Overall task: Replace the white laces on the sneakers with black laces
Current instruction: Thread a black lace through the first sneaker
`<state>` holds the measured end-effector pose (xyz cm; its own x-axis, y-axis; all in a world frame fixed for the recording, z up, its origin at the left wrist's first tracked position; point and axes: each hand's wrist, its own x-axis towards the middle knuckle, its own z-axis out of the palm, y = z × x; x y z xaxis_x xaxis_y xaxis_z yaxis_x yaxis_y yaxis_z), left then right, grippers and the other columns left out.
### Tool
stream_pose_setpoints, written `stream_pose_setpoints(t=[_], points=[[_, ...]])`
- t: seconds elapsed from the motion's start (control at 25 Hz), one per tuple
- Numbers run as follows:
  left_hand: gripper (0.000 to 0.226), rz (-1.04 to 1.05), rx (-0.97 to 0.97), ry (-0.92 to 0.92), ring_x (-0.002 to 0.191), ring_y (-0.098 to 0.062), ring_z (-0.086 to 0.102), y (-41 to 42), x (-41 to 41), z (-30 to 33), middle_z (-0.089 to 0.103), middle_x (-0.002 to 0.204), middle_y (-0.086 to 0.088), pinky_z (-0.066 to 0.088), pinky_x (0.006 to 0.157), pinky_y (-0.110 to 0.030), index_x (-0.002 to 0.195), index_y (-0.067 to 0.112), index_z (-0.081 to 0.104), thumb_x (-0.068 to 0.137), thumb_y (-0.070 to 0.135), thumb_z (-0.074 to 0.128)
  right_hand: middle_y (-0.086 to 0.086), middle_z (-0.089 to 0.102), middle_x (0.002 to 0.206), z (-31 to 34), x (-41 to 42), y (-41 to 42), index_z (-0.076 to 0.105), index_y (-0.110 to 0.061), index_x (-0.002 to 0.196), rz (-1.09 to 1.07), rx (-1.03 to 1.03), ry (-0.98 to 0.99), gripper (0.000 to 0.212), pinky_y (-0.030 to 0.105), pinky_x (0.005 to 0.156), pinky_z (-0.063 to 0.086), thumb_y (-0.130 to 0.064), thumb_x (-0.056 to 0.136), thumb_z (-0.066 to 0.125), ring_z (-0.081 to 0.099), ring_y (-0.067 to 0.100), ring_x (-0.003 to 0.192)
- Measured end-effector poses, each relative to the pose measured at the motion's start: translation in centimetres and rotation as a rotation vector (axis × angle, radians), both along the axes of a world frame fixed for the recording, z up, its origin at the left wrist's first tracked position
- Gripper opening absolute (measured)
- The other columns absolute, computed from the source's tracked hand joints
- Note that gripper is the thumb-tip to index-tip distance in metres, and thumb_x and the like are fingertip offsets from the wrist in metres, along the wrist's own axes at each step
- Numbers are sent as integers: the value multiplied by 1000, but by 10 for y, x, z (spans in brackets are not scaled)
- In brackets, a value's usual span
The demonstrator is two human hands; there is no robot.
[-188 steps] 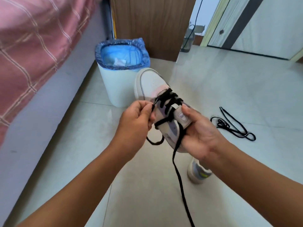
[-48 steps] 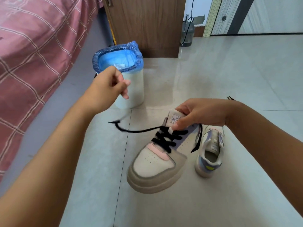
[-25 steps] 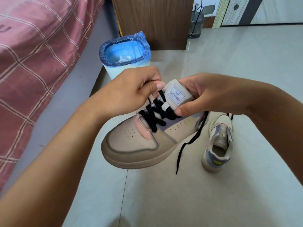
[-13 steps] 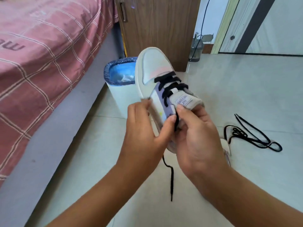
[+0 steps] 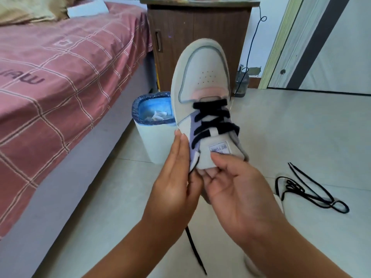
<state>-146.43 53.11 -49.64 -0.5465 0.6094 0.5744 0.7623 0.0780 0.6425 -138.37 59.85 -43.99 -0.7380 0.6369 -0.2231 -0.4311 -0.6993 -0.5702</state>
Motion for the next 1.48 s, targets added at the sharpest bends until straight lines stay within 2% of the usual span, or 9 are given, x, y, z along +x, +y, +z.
stream_pose_setpoints(t=[0.16,0.24,0.36,0.48,0.76,0.92,1.12,1.24,1.48], points=[[48,199,3,-161,95,-7,53,-3,-12,10,65,116,1,31,77,5,133,15,53,86,24,45,8,74,86,7,15,-4,74,-9,88,152,395,-277,16,26,67,59,-15,82,61,72,18,82],[45,262,-5,-170,81,-7,53,-6,-15,14,68,103,3,33,70,0,129,22,57,85,20,48,3,71,78,14,25,5,74,-16,80,-190,1116,-489,15,19,56,52,-19,89,63,68,15,69],[44,256,49,-125,70,-7,54,-12,-12,25,67,93,7,39,64,-9,126,32,57,83,28,46,1,62,107,6,20,31,66,-14,113,-478,1965,-625,27,17,79,46,-24,92,55,58,15,91],[36,174,28,-139,81,-4,60,-16,-7,39,61,103,21,48,72,-19,114,50,43,83,32,44,7,59,116,-3,11,38,68,-12,110,-406,2029,-656,29,24,83,45,-24,90,50,58,22,96],[25,116,85,116,102,-11,61,-20,-12,42,64,119,-3,46,77,-21,88,26,66,85,18,42,19,57,112,6,13,37,68,-6,90,-475,2147,-625,20,34,74,43,-7,84,49,58,34,88],[24,110,73,116,96,-5,62,-21,-8,55,66,104,6,43,73,-11,85,22,68,84,16,44,15,57,108,14,16,32,67,-11,97,-463,2137,-667,23,32,70,45,-7,83,49,57,32,89],[10,168,-82,106,50,-1,35,-22,5,69,40,62,15,29,47,-13,86,33,41,80,24,39,7,62,95,24,8,26,69,-14,88,-619,2177,-819,11,33,61,46,-20,83,62,58,29,83],[24,165,-130,63,55,-18,41,-20,15,78,40,58,7,28,43,-18,84,38,24,79,23,41,5,64,93,29,1,28,70,-15,80,-634,2238,-811,9,36,65,46,-21,80,64,57,30,84],[34,193,-132,70,57,-20,45,-21,15,77,42,50,6,27,40,-18,84,40,18,77,19,44,8,65,86,18,-3,29,71,-9,79,-627,2295,-726,10,38,63,51,-11,81,62,60,32,84]])
